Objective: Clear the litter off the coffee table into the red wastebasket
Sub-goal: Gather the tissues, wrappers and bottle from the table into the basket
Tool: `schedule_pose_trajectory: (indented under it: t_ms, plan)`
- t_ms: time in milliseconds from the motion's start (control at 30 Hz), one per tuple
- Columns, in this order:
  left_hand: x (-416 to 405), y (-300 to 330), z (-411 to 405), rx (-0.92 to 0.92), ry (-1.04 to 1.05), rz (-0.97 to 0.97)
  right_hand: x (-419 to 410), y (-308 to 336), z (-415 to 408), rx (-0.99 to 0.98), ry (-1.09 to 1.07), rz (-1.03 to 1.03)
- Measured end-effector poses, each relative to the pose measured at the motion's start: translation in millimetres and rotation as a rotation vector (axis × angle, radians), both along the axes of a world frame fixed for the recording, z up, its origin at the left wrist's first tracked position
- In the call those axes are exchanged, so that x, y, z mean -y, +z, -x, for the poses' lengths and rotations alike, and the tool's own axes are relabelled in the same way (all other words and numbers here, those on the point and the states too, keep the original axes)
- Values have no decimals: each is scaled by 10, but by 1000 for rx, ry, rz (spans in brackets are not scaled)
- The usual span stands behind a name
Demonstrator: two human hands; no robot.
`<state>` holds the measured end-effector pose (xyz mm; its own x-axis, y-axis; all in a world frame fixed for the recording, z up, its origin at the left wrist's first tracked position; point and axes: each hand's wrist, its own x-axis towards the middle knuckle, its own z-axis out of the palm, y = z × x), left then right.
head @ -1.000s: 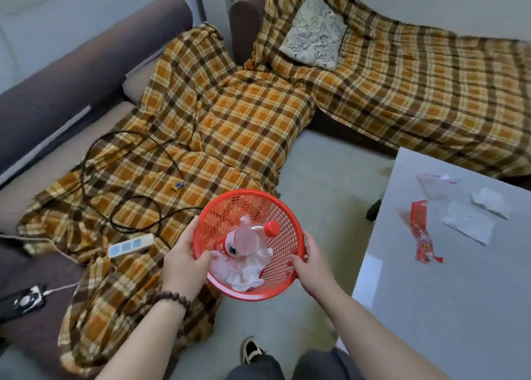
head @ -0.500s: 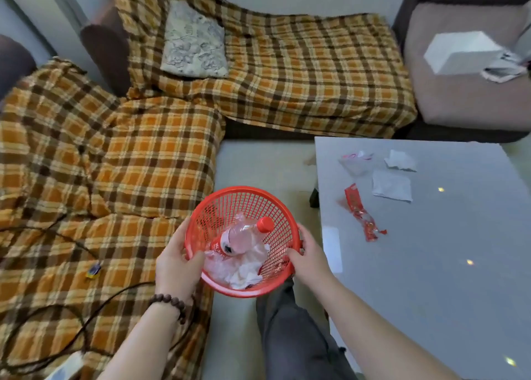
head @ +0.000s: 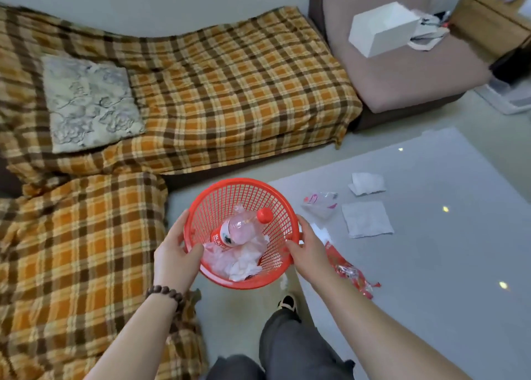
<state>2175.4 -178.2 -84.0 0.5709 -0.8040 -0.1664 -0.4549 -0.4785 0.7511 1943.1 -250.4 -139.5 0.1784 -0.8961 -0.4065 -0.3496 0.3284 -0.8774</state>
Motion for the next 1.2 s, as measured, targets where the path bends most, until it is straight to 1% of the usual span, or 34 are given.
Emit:
schedule_pose_trajectory:
  t_ms: [133, 333, 433, 500, 567, 667, 733, 833, 900, 933, 1033, 1133, 1200]
  plan:
    - [570, 22, 55, 7, -87, -11, 362, -44, 92, -4, -90, -24]
    - [1192, -49, 143, -2, -203, -58, 590, -176, 213, 29, -232, -86]
    - [1500, -115, 172, 45, -295, -74, 610, -247, 306, 152, -308, -141]
    - [1706, -164, 175, 54, -343, -94, 586, -331, 384, 156, -393, -182]
    - [1882, -209, 162, 71, -392, -109, 518, -481, 503, -17, -447, -178]
    - [2087, -293, 129, 83, -444, -130, 335, -808, 751, -375, -459, -196]
    - [2175, -361, 102, 110, -469, -134, 208, -1033, 874, -540, -400, -223]
    - [2272, -454, 34, 164, -508, -141, 85, -1336, 938, -718, -219, -259]
    - [2324, -514, -49, 171, -541, -151, 38, -1505, 929, -797, -123, -252]
    - [2348, -543, -100, 167, -548, -157, 27, -1568, 919, -817, -110, -241]
    - [2404, -594, -268, 180, -557, -169, 17, -1702, 880, -850, -150, -256]
    - [2445, -664, -445, 118, -572, -190, 6, -1792, 850, -876, -201, -262]
    - [2442, -688, -513, 112, -564, -190, 1, -1832, 861, -892, -206, -259]
